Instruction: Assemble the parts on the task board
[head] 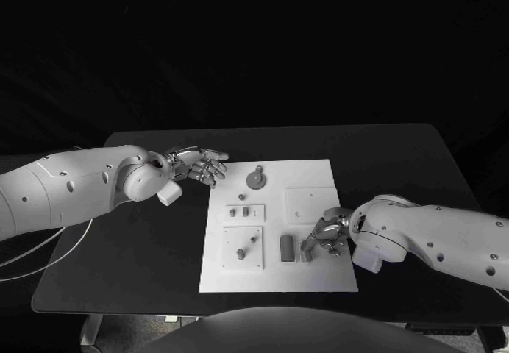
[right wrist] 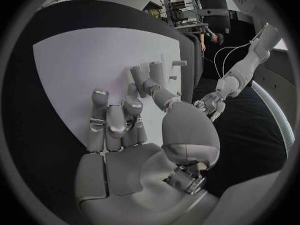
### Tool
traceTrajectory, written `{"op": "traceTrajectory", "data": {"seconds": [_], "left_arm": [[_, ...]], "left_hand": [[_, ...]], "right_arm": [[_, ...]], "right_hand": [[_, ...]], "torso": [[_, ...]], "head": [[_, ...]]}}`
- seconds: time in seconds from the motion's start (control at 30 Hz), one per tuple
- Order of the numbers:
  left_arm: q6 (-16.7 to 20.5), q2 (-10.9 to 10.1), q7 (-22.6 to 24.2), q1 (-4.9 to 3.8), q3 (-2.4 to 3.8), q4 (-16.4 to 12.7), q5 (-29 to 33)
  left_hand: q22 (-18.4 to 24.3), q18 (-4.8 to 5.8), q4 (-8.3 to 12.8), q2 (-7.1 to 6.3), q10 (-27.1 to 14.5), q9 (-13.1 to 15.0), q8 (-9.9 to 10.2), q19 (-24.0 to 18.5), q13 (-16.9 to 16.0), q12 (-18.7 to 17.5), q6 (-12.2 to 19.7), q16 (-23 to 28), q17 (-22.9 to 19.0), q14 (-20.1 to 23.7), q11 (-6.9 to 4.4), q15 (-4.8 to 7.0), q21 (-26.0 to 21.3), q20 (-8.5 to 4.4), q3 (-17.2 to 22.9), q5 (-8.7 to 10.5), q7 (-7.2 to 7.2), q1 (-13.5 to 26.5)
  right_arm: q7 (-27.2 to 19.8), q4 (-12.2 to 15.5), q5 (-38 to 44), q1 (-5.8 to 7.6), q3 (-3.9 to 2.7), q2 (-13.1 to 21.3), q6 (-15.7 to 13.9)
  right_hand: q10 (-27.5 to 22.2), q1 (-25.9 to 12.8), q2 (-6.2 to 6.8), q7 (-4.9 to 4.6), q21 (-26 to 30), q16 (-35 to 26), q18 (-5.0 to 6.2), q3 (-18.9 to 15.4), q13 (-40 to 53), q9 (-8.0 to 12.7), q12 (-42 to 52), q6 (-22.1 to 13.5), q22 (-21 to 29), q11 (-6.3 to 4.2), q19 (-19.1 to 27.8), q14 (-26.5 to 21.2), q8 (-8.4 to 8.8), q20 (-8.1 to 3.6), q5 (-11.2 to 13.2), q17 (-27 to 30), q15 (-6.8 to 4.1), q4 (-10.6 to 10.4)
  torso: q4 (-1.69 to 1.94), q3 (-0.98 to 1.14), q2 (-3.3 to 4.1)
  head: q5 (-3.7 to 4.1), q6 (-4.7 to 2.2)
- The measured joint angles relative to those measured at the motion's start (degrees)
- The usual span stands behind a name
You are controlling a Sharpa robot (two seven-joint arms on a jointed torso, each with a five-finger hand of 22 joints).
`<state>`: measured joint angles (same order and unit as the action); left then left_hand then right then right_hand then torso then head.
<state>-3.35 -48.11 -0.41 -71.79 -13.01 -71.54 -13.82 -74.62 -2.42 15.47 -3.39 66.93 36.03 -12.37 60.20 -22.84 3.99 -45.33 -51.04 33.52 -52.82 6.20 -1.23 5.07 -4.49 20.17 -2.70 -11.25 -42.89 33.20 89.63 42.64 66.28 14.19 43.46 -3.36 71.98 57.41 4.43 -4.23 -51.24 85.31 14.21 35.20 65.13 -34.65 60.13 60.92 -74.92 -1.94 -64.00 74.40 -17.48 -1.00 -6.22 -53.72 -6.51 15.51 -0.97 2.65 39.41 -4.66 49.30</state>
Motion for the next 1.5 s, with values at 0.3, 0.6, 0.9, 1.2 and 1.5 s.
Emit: {"op": "traceTrajectory", "data": {"seconds": [0.3, 0.6, 0.9, 1.2, 1.5], "left_arm": [[-0.1, 0.0, -0.1, 0.0, 0.0, 0.0, -0.1], [-0.2, 0.0, -0.2, 0.0, 0.0, 0.0, -0.1], [-0.2, -0.1, -0.3, 0.0, 0.0, 0.0, -0.1], [-0.2, 0.0, -0.3, 0.0, -0.01, 0.1, -0.2], [-0.3, 0.0, -0.4, 0.0, -0.01, 0.1, -0.2]], "left_hand": [[0.0, 0.22, 0.0, 0.0, 0.0, 0.0, 0.0, 0.0, 0.0, 0.0, 0.0, 0.0, 0.0, 0.0, 0.0, 0.0, 0.0, 0.0, 0.0, 0.0, 0.0, 0.0], [0.0, 0.28, 0.0, 0.0, 0.0, 0.0, 0.0, 0.0, 0.0, 0.0, 0.0, 0.0, 0.0, 0.0, 0.0, 0.0, 0.0, 0.0, 0.0, 0.0, 0.0, 0.0], [0.0, 0.38, 0.0, 0.0, 0.0, 0.0, 0.0, 0.0, 0.0, 0.0, 0.0, 0.0, 0.0, 0.0, 0.0, 0.0, 0.0, 0.01, 0.0, 0.0, 0.0, 0.0], [0.0, 0.15, 0.0, 0.0, 0.0, 0.0, 0.0, 0.0, 0.0, 0.0, 0.0, 0.0, 0.0, 0.0, 0.0, 0.0, 0.0, 0.02, 0.0, 0.0, 0.0, 0.0], [0.0, -0.13, 0.0, 0.0, 0.0, 0.0, 0.0, -0.1, 0.0, 0.0, 0.0, 0.0, 0.0, 0.0, 0.0, 0.0, -0.2, 0.1, 0.0, 0.0, 0.0, 0.0]], "right_arm": [[0.2, 0.2, 0.0, -0.04, 0.0, 0.0, 0.3], [0.3, -0.7, 0.0, -0.09, -0.01, -0.4, 0.2], [0.4, -0.7, 0.5, -0.13, -0.09, -0.6, 0.3], [0.4, -0.8, 1.0, -0.22, -0.12, -0.8, 0.5], [0.5, -0.8, 1.2, -0.33, -0.03, -0.9, 0.7]], "right_hand": [[0.0, 0.0, 0.0, 0.01, 0.0, 0.0, 0.0, 0.0, 0.0, -0.1, 0.0, 0.0, 0.0, 0.0, 0.0, 0.0, 0.0, 0.01, 0.0, 0.1, 0.0, 0.0], [0.0, -0.1, -0.08, 0.02, 0.0, 0.0, 0.0, 0.2, -0.1, -0.3, 0.0, 0.0, 0.0, 0.0, -0.1, 0.0, 0.02, 0.11, 0.0, 0.3, 0.0, -0.2], [0.0, -1.4, -0.46, -0.09, 0.0, -0.2, 0.01, 1.7, -0.1, 0.0, 0.0, -0.1, 0.0, 0.0, -0.1, 0.0, 0.27, 0.12, 0.2, 1.2, 0.0, 0.5], [0.0, -3.4, 0.99, -0.27, 0.0, -0.4, 0.0, 2.6, -0.1, 0.2, 0.0, -0.3, 0.0, 0.0, -0.3, -0.2, 0.42, 0.32, -0.2, 1.8, -0.18, 0.2], [-0.2, -5.3, 3.71, -0.51, 0.2, -0.7, 0.01, 3.7, -0.2, 0.6, 0.0, -0.5, 0.0, 0.21, -0.5, -0.3, 1.08, 0.09, -0.4, 2.1, -0.11, -2.7]], "torso": [[-0.02, 0.01, 0.0], [-0.01, -0.02, -0.01], [0.0, 0.01, 0.01], [0.01, 0.01, 0.03], [0.01, 0.01, 0.01]], "head": [[-0.09, 0.1], [-0.09, 0.09], [-0.1, 0.2], [-0.14, 0.29], [-0.14, 0.34]]}}
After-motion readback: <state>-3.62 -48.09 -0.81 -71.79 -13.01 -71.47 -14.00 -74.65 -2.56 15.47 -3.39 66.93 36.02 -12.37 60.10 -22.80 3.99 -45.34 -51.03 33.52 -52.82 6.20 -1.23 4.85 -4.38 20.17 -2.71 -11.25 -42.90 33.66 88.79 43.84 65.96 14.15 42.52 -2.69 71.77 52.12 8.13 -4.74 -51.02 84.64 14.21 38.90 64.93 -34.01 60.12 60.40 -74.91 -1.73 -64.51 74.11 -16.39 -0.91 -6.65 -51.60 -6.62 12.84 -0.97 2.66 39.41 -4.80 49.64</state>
